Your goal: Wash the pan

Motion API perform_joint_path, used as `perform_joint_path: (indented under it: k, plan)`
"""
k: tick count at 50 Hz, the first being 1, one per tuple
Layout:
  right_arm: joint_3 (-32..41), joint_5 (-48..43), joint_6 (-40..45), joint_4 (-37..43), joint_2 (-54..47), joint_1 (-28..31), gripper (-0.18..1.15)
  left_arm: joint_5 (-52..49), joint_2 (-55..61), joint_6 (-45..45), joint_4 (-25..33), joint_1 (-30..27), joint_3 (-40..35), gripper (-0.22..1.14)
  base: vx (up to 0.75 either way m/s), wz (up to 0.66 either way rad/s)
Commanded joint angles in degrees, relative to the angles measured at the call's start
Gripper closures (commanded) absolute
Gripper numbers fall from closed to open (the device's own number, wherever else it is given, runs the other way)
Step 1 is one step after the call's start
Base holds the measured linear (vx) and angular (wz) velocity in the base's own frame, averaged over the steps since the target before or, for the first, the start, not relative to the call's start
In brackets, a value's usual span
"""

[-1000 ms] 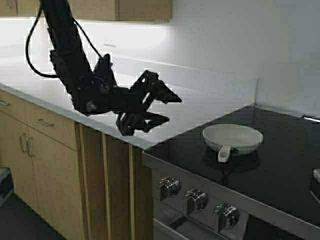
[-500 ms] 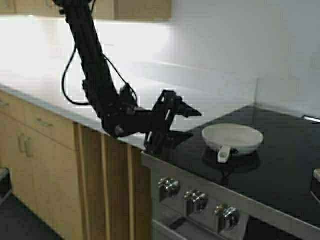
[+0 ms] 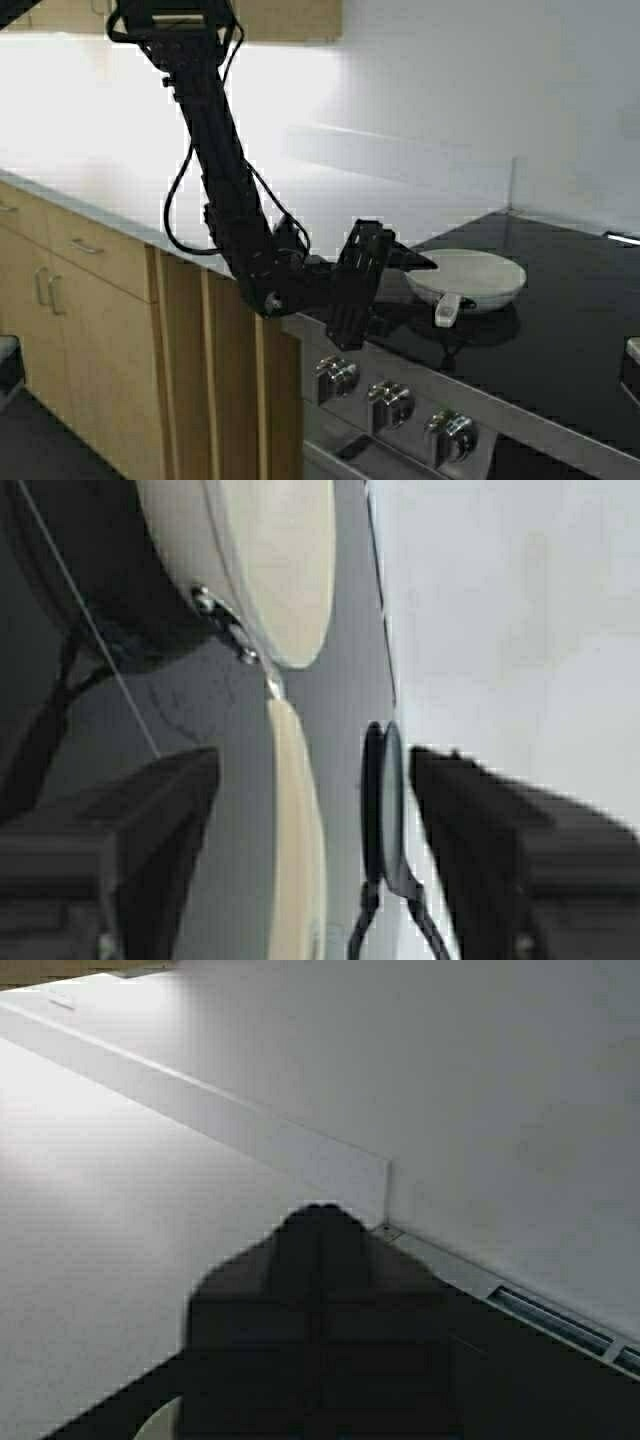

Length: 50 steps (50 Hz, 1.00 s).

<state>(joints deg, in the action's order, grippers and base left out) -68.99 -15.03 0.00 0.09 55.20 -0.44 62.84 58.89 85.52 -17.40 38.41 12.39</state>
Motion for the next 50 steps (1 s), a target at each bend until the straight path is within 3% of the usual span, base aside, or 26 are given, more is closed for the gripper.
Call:
perform_joint_path:
  k: [1,50]
  plan:
    - [0.9,-0.3,0.1,0.0,-0.4,0.1,0.9,0.2,-0.4,0.6,-0.1,1.0,-2.5,-0.02,0.01,0.0]
    - [1.0,-0.2,0.1,0.0,-0.4,0.1,0.9,-2.5,4.5,6.4,-0.1,5.0,-12.2,0.02,0.0,0.0]
